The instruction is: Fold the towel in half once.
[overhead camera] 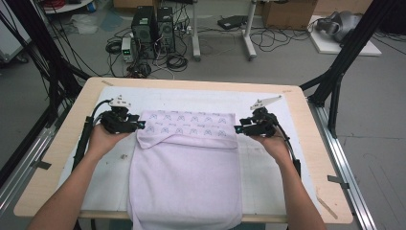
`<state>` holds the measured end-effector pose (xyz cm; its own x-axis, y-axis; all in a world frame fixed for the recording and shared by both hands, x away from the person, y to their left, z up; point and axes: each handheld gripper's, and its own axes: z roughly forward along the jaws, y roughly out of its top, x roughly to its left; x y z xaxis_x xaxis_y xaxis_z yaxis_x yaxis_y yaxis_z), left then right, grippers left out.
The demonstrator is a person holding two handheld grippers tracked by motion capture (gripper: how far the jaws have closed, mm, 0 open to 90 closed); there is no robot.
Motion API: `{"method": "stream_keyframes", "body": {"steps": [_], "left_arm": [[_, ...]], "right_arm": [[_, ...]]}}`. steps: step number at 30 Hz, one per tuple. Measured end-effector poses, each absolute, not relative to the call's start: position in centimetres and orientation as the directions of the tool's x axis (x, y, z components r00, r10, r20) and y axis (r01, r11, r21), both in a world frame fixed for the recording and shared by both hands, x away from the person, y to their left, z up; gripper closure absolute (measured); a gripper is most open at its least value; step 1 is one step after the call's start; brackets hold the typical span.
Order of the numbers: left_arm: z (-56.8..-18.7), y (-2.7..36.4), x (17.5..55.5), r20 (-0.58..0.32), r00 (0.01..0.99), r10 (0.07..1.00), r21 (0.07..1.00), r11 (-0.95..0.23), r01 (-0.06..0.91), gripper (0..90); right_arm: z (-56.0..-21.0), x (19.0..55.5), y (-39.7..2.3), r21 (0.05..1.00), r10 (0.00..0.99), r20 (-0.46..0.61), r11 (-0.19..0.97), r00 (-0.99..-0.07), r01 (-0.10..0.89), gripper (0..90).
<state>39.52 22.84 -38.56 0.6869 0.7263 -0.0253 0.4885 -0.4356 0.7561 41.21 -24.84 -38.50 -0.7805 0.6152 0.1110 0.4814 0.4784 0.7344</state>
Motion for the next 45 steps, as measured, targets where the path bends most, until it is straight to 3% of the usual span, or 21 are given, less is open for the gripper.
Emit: {"method": "stream_keyframes", "body": {"steps": [9, 12, 19, 22, 24, 26, 34, 45], "left_arm": [[-41.2, 21.6, 36.1, -0.054, 0.762, 0.645, 0.755, -0.474, 0.454, 56.3], [-42.0, 21.0, 36.1, -0.03, 0.772, 0.635, 0.713, -0.528, 0.462, 57.0], [-43.1, 20.2, 36.5, 0.021, 0.767, 0.641, 0.666, -0.582, 0.468, 70.6], [-43.1, 20.3, 36.6, 0.035, 0.761, 0.648, 0.666, -0.583, 0.465, 81.4], [-42.9, 20.5, 36.5, 0.03, 0.758, 0.651, 0.668, -0.578, 0.47, 84.3], [-42.6, 20.7, 36.3, 0.029, 0.758, 0.652, 0.678, -0.57, 0.464, 85.3], [-40.5, 22.5, 33.1, 0.053, 0.757, 0.651, 0.74, -0.535, 0.408, 86.0], [-40.1, 24.0, 26.0, 0.061, 0.782, 0.621, 0.788, -0.511, 0.344, 85.9]], "right_arm": [[-40.4, 37.7, -23.7, 0.747, 0.57, 0.144, 0.474, -0.809, 0.467, 51.1], [-41.1, 37.3, -23.2, 0.735, 0.566, 0.14, 0.491, -0.813, 0.468, 50.3], [-42.6, 38.0, -22.9, 0.7, 0.583, 0.157, 0.503, -0.797, 0.506, 52.0], [-43.1, 38.2, -22.8, 0.686, 0.575, 0.156, 0.522, -0.803, 0.507, 62.5], [-43.1, 38.1, -22.7, 0.678, 0.563, 0.153, 0.538, -0.812, 0.501, 77.4], [-42.9, 37.9, -22.7, 0.69, 0.549, 0.15, 0.538, -0.822, 0.485, 85.1], [-40.7, 35.7, -23.4, 0.74, 0.506, 0.137, 0.519, -0.852, 0.428, 86.6], [-39.3, 29.5, -23.3, 0.775, 0.426, 0.1, 0.533, -0.899, 0.339, 86.6]]}}
